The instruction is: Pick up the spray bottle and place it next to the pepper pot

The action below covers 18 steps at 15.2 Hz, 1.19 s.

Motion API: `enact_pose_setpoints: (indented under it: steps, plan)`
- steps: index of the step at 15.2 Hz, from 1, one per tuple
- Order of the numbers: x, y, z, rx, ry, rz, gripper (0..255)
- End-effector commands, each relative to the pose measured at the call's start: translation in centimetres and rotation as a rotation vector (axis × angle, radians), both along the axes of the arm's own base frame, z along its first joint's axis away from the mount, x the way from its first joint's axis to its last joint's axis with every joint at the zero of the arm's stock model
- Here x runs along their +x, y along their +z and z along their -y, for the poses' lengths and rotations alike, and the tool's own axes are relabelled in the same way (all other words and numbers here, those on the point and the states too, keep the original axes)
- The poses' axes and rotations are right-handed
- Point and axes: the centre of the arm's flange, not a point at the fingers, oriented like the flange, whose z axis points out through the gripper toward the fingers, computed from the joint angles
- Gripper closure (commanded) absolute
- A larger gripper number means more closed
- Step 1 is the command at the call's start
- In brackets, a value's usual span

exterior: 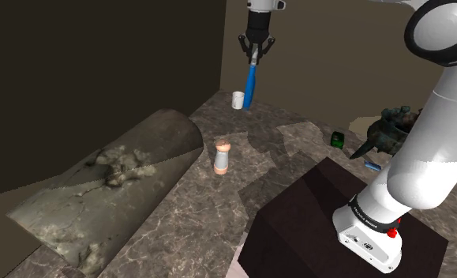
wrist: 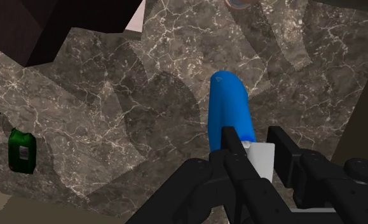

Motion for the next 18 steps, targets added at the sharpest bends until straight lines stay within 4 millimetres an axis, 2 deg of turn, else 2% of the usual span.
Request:
enact_pose_setpoints:
  steps: [1, 18]
  plan:
    - [0.1, -1.1, 0.0, 0.0, 0.0, 0.001, 255]
    - [0.1, -10.1, 0.0, 0.0, 0.0, 0.001, 255]
